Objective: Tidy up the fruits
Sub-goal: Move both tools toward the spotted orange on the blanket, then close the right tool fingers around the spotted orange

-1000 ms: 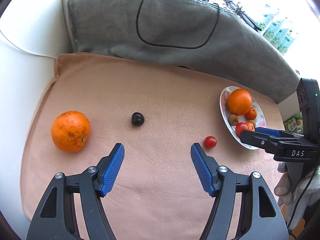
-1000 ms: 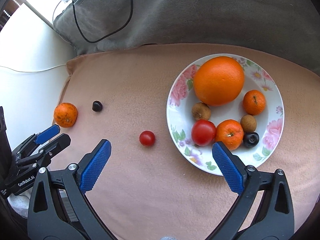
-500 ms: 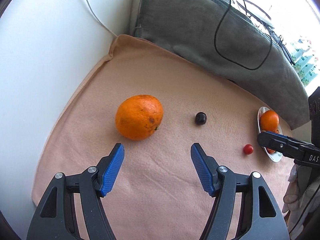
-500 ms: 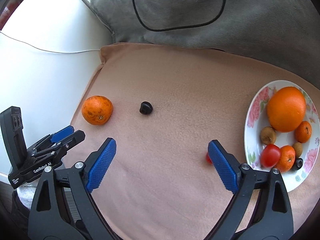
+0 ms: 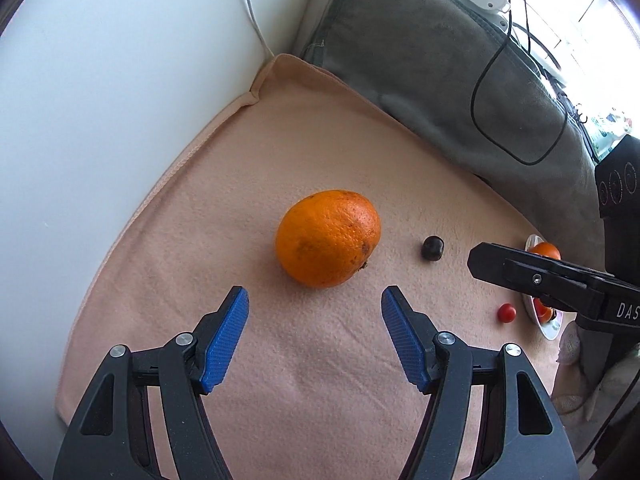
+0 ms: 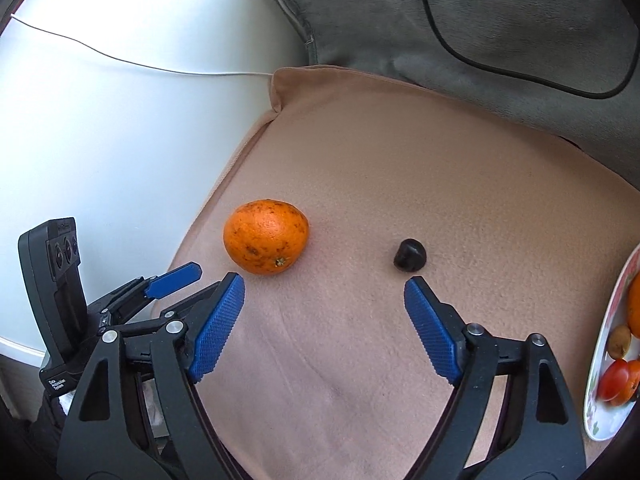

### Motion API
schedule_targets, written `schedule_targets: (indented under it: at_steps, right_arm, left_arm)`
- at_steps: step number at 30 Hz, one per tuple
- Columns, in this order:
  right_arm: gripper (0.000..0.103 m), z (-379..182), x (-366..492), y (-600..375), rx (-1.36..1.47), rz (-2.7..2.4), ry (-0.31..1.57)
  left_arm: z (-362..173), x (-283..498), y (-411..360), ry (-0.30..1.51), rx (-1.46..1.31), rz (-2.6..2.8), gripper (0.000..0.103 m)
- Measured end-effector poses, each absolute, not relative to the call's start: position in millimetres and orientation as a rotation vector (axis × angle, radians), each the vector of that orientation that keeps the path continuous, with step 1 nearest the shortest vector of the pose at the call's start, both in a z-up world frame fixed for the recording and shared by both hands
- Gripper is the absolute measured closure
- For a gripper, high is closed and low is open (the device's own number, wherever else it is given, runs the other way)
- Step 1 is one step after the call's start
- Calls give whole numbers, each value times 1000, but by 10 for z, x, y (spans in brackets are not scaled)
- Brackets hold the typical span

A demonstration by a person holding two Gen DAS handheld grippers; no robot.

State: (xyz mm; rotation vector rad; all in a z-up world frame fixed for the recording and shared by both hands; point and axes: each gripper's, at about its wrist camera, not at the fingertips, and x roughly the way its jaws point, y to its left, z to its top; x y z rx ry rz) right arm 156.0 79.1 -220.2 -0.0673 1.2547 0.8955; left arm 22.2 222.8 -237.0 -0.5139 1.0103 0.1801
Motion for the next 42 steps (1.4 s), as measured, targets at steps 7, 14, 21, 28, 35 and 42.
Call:
schedule_targets:
  at_steps: [7,14,21,28,35,42]
  right_arm:
    - [17,-2263,1573,1141,-107,944,1265]
    - [17,-2378,1607,1379,-128,975,1291]
    - [17,-2506,1662,1533,-117,994,1322]
    - [17,-2586,1659,1636,-129,1007,1330]
    - [17,-2680,1713,1732,-125,1011,1345]
    - [26,-2743,1725,1745,-98,1030,1353]
  left_arm:
    - [-2505,276,2243,1014,-549,149,35]
    - [-2579,333,2247,1009,-571,130,37]
    - [-2639,386,2260,1016,-589,107,39]
    - [-2686,461,2273,1018,-596,97,44]
    - [-2689,538,2257,1019,-585,85,48]
    - [-2682,575,2248,1016,-562,86,49]
